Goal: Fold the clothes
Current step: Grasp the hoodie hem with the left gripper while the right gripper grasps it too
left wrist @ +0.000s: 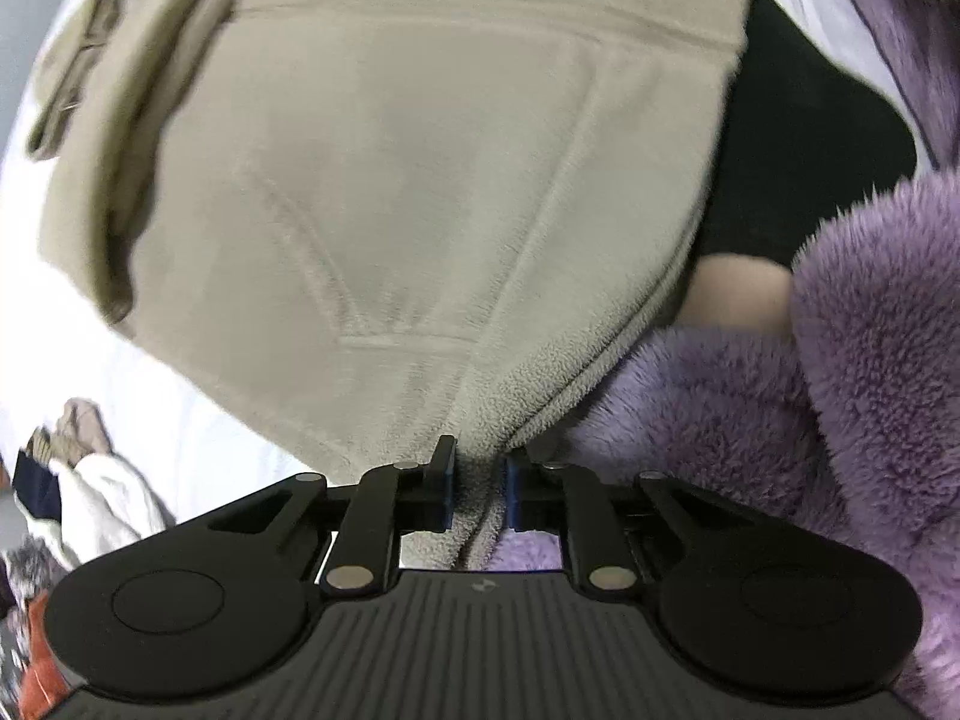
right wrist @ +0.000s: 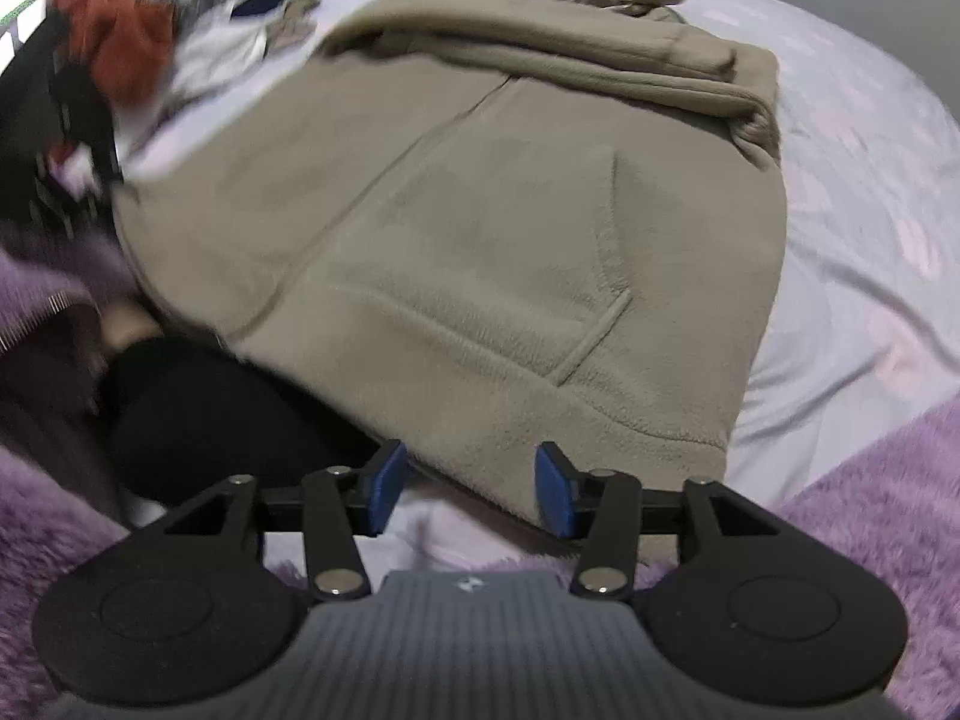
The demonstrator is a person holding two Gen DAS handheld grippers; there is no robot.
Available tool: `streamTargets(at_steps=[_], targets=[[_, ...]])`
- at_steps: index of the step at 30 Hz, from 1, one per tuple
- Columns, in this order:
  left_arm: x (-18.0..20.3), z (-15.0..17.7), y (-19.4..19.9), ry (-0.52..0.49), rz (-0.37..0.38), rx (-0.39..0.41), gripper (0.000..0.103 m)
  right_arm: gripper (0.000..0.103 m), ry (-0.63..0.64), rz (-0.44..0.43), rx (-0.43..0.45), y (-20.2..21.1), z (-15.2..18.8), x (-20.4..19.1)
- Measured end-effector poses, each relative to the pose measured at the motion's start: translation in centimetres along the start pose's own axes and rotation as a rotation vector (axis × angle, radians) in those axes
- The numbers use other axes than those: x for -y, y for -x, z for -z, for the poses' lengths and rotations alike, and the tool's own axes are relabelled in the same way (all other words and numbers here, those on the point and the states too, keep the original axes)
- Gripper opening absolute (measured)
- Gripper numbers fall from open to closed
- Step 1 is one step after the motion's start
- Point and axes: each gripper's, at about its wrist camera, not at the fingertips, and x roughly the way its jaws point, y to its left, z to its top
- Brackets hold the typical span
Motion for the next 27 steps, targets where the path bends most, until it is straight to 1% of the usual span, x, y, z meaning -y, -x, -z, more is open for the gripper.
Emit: streamTargets(at_steps=[1, 2, 4, 7, 9, 10, 11, 13, 15, 16, 17, 18, 21, 22, 23, 24, 27], targets=[[-0.3, 0.3, 0.6, 0.025, -0.007, 0.018, 0.012, 0.065, 0.033, 0.021, -0.008, -0.1, 0.0, -0.5], [-0.6, 0.6, 1.2, 0.051, -0.014, 0.038, 0.012, 0.066, 0.064, 0.040, -0.016, -0.3, -0.1, -0.9], [-1.2, -0.2, 2.8, 0.095, -0.030, 0.079, 0.012, 0.066, 0.118, 0.074, -0.035, -0.6, -0.1, -1.5], [-2.2, -0.4, 5.0, 0.158, -0.053, 0.151, 0.012, 0.066, 0.187, 0.136, -0.082, -1.5, -0.1, -2.4], [-2.9, 0.0, 6.2, 0.208, -0.062, 0.205, 0.012, 0.069, 0.234, 0.176, -0.113, -2.1, -0.2, -3.0], [-3.4, -0.5, 6.7, 0.234, -0.065, 0.229, 0.011, 0.074, 0.257, 0.185, -0.130, -2.5, -0.3, -3.2], [-3.8, -1.2, 7.1, 0.258, -0.067, 0.251, 0.011, 0.075, 0.279, 0.189, -0.146, -2.8, -0.4, -3.5], [-4.5, -1.2, 7.7, 0.303, -0.070, 0.292, 0.011, 0.075, 0.315, 0.215, -0.170, -3.5, -0.4, -3.8], [-5.7, -0.8, 8.3, 0.331, -0.079, 0.324, 0.011, 0.073, 0.337, 0.276, -0.187, -4.3, -0.5, -3.8], [-5.9, -0.8, 8.4, 0.344, -0.082, 0.333, 0.011, 0.069, 0.347, 0.309, -0.195, -4.7, -0.6, -3.7], [-6.0, -0.9, 8.4, 0.355, -0.083, 0.341, 0.011, 0.062, 0.353, 0.331, -0.200, -4.9, -0.6, -3.6], [-6.2, -0.9, 8.3, 0.367, -0.085, 0.349, 0.011, 0.058, 0.352, 0.339, -0.196, -4.9, -0.6, -3.6], [-6.3, -0.6, 8.6, 0.402, -0.096, 0.376, 0.011, 0.039, 0.341, 0.350, -0.157, -3.9, -0.4, -3.3], [-6.2, -0.4, 8.8, 0.415, -0.104, 0.388, 0.011, 0.026, 0.336, 0.349, -0.132, -3.3, -0.3, -3.2], [-6.2, -0.2, 8.9, 0.430, -0.112, 0.401, 0.011, 0.015, 0.330, 0.348, -0.101, -2.7, -0.2, -3.1], [-6.1, 0.0, 9.1, 0.444, -0.121, 0.415, 0.011, 0.015, 0.322, 0.358, -0.061, -1.9, -0.2, -3.0], [-5.8, 0.5, 10.0, 0.476, -0.161, 0.455, 0.011, 0.014, 0.318, 0.433, 0.075, 0.7, -0.7, -2.6]])
